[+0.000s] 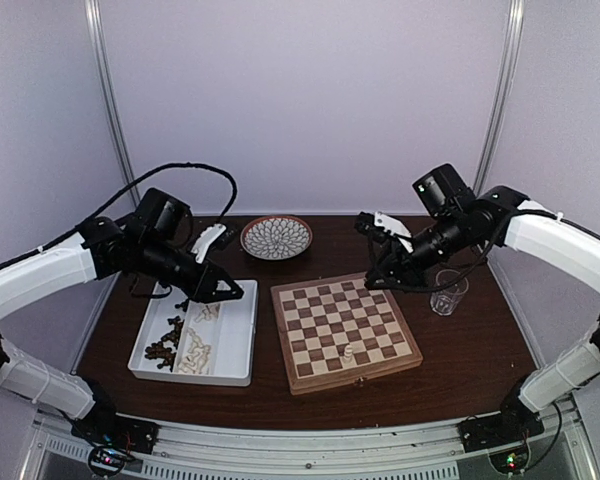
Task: Set up the chess pieces on the board
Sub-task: Pass from the left arm to the right
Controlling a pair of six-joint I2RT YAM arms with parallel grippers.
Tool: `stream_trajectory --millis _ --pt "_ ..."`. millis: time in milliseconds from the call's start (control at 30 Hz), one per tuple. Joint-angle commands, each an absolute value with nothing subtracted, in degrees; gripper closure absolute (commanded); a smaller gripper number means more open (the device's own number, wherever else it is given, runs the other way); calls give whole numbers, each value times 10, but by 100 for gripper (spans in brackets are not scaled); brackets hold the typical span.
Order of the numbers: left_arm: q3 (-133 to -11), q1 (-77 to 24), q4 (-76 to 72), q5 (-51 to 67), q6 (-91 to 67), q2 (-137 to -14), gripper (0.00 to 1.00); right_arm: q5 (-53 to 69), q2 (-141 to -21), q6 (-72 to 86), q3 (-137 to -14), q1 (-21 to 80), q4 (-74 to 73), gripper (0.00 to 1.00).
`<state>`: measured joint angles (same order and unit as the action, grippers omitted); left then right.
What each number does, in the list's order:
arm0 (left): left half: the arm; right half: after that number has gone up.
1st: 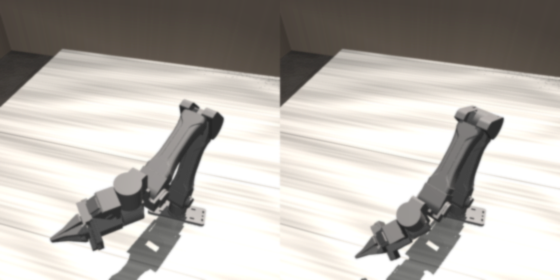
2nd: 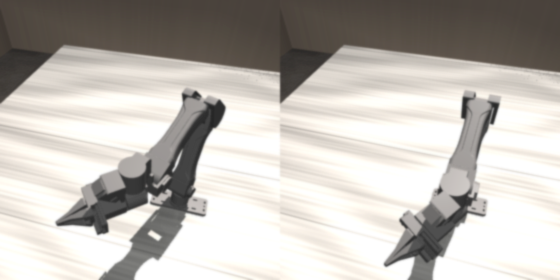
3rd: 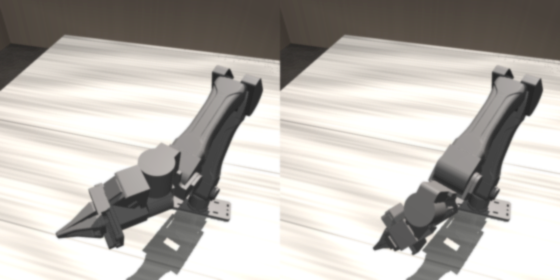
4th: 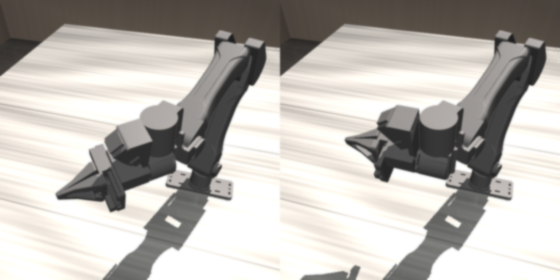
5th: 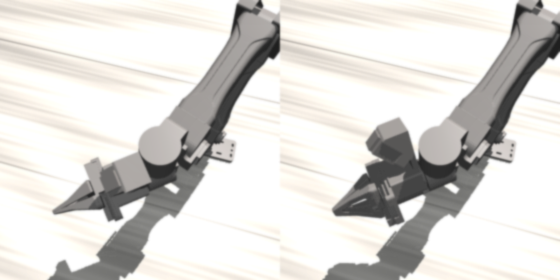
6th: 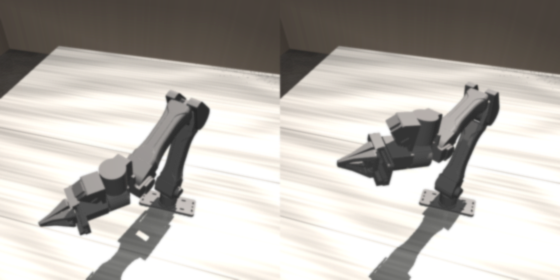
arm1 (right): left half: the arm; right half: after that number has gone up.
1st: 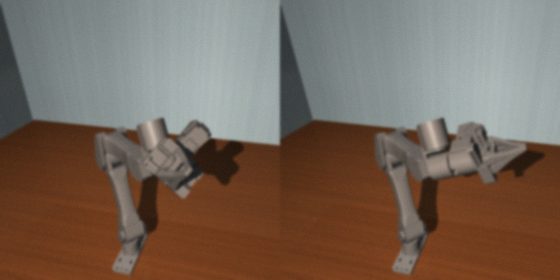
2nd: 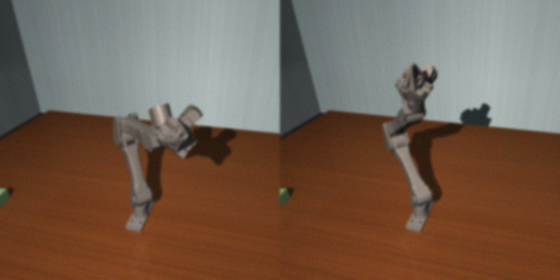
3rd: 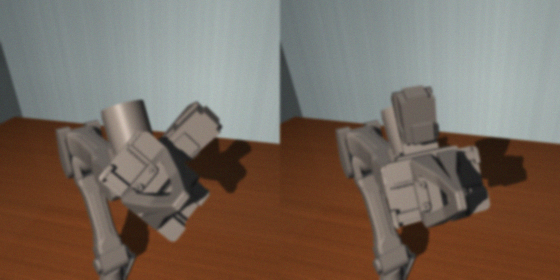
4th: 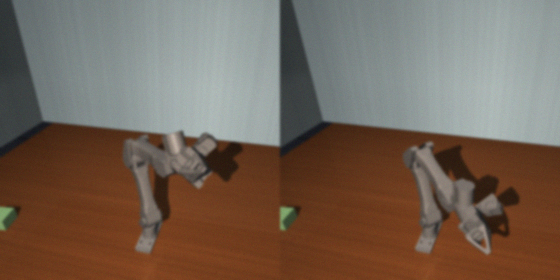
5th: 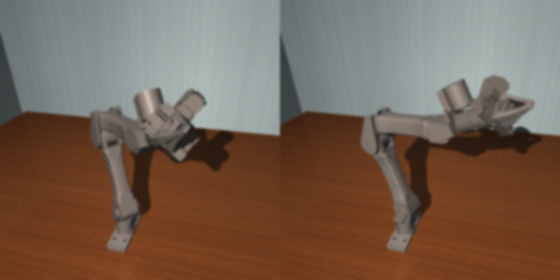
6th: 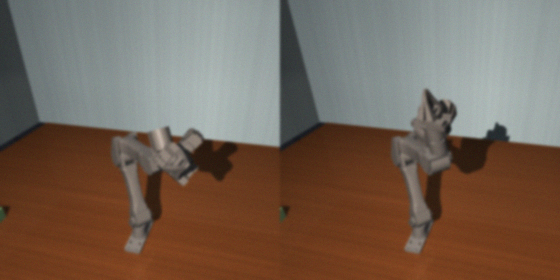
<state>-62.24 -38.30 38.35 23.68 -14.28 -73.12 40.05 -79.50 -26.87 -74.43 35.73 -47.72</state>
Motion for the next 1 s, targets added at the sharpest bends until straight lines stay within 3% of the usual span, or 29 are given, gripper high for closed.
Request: stream_trajectory --millis 0,433,667,967 --pt "-622 -429 270 347 -176 -730 89 423 -839 -272 -822 410 -519 74" --pt "-694 -517 258 534 -207 -816 88 537 -909 -479 -963 489 -635 67" --pt "-692 -517 163 598 -274 -818 87 467 -930 -521 -1004 546 -667 64" --pt "-697 -522 160 606 -281 -823 87 428 -956 -488 -1046 565 -638 64"
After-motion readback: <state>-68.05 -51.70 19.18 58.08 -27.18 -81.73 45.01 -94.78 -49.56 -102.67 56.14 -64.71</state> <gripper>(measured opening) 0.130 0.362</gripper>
